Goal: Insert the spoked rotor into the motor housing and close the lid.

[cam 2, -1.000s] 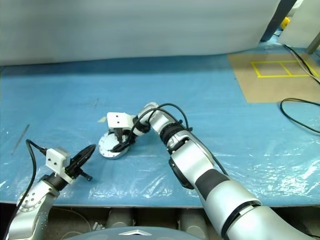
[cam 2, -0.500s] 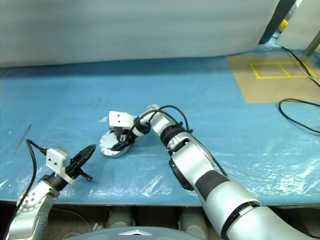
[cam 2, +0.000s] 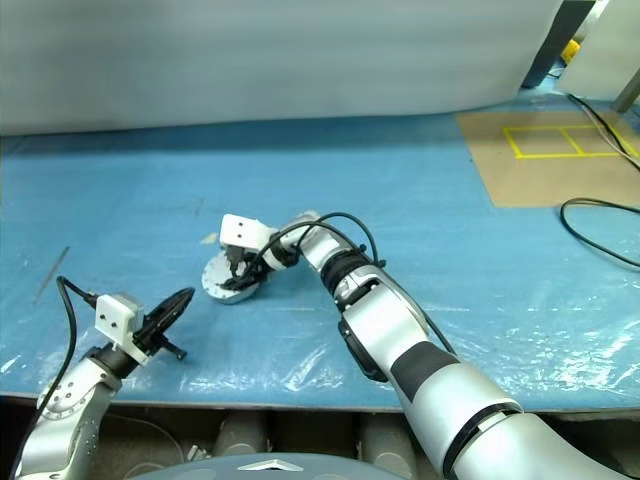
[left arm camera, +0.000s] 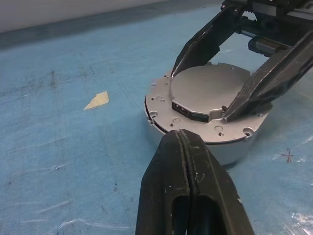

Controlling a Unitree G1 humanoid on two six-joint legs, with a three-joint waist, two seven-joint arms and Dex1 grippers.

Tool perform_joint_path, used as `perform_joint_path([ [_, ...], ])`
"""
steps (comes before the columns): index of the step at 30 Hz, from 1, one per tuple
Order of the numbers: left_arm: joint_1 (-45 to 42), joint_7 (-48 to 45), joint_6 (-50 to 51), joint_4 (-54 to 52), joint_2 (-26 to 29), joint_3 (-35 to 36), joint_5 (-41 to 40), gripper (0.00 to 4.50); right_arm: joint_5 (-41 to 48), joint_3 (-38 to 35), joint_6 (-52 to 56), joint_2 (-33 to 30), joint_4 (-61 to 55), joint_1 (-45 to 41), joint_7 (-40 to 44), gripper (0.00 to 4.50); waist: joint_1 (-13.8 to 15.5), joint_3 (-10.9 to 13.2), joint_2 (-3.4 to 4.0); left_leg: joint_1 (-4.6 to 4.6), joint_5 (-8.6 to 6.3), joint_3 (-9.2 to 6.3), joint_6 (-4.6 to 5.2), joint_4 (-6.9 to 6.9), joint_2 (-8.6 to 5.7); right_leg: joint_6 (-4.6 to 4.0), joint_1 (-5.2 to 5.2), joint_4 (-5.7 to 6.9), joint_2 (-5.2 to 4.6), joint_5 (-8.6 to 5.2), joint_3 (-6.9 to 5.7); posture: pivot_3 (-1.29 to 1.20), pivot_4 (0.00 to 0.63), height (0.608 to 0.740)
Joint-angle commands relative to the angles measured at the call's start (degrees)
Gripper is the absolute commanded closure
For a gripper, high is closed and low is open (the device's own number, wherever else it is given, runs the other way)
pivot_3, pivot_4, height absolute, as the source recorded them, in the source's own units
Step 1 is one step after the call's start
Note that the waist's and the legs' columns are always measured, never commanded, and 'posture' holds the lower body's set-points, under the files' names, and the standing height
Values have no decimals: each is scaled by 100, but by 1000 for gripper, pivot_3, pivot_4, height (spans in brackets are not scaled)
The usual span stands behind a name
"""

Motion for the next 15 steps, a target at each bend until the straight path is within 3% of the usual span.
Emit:
perform_joint_path([
  [1,-143,24,-96,-96,-5,-50,8,4500,-421,349,181,340,266,457,-266,1533,1,0,0,0,0,0,0,0,0,0,0,0,0,0,0,0,150,740],
  [7,-540,161,11,25,-91,-200,46,4500,-511,535,118,268,247,587,-224,1533,-3,-7,12,-3,0,-1,0,-3,-1,2,0,0,0,-1,0,0,150,740],
  [15,-1035,524,454,482,-61,-749,785,4500,-428,520,176,259,199,563,-154,1533,-7,-27,45,-3,0,-1,0,-6,-5,3,1,-4,-3,-2,2,0,150,740],
])
